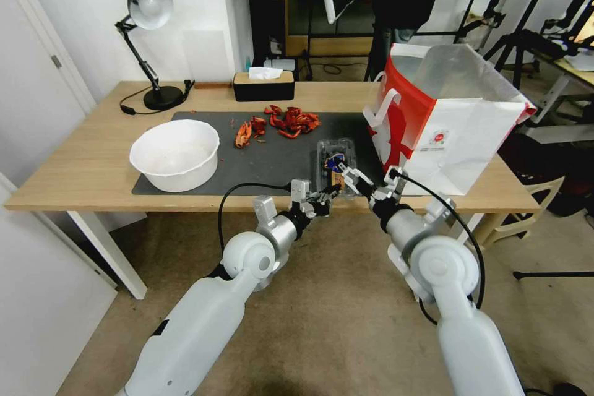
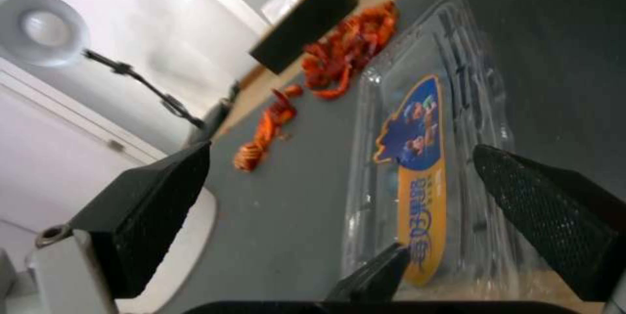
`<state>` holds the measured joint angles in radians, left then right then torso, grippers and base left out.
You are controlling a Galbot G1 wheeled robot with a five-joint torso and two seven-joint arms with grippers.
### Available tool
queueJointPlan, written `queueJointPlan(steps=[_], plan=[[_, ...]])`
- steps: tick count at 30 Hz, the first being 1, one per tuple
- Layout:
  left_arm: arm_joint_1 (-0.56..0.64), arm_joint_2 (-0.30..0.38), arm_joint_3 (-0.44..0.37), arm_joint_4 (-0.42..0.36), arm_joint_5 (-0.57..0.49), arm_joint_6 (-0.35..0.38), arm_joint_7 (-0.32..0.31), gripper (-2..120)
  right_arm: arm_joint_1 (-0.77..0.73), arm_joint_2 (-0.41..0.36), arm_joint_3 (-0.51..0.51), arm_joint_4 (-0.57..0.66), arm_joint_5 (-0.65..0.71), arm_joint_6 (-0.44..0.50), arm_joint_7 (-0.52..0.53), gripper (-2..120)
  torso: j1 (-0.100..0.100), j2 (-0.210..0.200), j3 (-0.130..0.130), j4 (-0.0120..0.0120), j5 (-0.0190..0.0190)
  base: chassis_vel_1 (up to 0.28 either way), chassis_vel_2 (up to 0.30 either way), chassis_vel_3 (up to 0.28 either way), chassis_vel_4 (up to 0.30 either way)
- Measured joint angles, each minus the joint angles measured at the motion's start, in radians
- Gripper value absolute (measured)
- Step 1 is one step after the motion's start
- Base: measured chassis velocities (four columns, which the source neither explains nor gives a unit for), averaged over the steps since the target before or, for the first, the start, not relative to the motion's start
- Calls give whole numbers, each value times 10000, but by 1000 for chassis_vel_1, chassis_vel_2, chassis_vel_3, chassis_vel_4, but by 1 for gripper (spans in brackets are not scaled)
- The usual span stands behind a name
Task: Close the takeout container lid, then place the container into the takeout bag.
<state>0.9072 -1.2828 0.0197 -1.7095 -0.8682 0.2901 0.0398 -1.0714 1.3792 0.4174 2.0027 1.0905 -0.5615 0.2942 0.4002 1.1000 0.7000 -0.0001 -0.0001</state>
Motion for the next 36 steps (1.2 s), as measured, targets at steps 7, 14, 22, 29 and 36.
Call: queueJointPlan(steps=[7,14,22,29,36], plan=[[83,81,-116,-72,-8,-30,13,0,844,-24,-303,-498,474,-781,1358,100,0,0,1,1,0,0,0,0,0],[129,90,-128,-114,-11,-70,16,0,1214,65,-439,-762,628,-1210,2096,100,-1,0,0,1,1,0,0,0,0],[142,109,-139,-154,-21,-80,6,0,1285,26,-395,-802,402,-1139,1818,100,-1,0,0,1,1,0,0,0,0],[167,94,-139,-162,-22,-84,1,0,1290,-84,-302,-714,265,-1080,1618,100,-1,0,0,0,1,0,0,0,0],[189,79,-144,-164,-22,-98,-2,0,1293,-167,-243,-730,21,-1071,1627,100,-1,1,0,0,1,0,0,0,0]])
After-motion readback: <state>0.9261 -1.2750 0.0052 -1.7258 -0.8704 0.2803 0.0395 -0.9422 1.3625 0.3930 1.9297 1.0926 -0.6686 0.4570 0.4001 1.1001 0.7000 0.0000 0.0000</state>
